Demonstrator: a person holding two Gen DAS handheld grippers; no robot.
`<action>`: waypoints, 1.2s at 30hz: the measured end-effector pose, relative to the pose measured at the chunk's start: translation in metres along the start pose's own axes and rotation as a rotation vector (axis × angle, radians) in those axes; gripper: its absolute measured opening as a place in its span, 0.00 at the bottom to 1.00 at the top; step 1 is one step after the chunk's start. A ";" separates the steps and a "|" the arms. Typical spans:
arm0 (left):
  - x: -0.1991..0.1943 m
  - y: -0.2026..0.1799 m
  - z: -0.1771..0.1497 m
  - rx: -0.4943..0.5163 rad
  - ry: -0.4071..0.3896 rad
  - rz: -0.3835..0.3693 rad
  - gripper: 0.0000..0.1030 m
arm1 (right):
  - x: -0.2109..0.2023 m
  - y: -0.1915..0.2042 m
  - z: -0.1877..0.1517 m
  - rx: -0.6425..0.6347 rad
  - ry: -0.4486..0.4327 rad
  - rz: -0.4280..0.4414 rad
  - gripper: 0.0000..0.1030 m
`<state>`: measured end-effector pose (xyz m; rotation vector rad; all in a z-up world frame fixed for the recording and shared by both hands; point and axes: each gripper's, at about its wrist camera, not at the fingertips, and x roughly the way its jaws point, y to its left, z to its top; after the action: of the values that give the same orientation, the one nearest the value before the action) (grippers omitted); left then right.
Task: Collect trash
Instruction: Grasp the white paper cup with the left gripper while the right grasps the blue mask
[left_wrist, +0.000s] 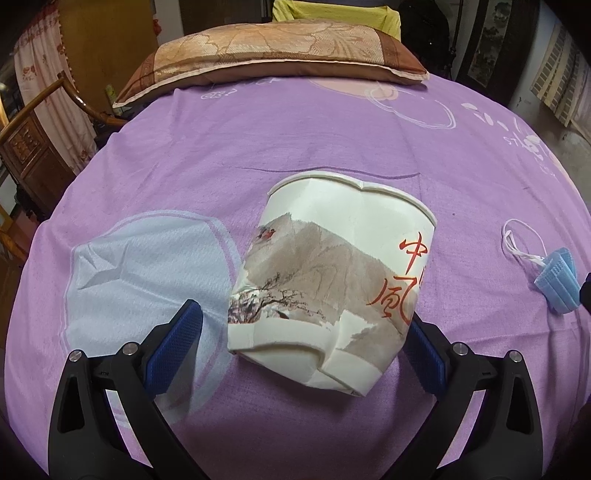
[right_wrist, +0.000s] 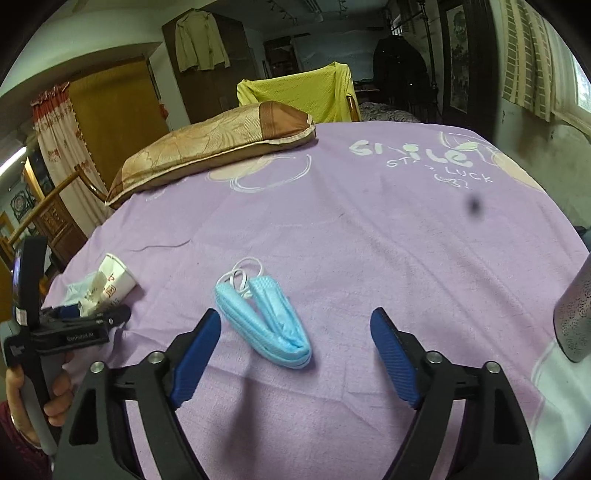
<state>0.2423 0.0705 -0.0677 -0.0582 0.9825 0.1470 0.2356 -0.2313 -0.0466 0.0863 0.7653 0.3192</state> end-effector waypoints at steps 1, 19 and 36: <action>0.000 0.001 0.001 -0.003 -0.002 -0.006 0.94 | 0.001 0.002 0.001 -0.004 0.000 0.000 0.83; 0.004 0.007 0.013 0.002 -0.002 -0.079 0.94 | 0.001 0.003 0.001 0.042 -0.002 0.032 0.88; 0.004 0.001 0.010 0.027 -0.011 -0.018 0.94 | 0.022 0.012 0.004 0.017 0.034 0.032 0.88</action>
<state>0.2524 0.0733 -0.0659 -0.0417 0.9722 0.1177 0.2504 -0.2130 -0.0558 0.1099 0.8011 0.3454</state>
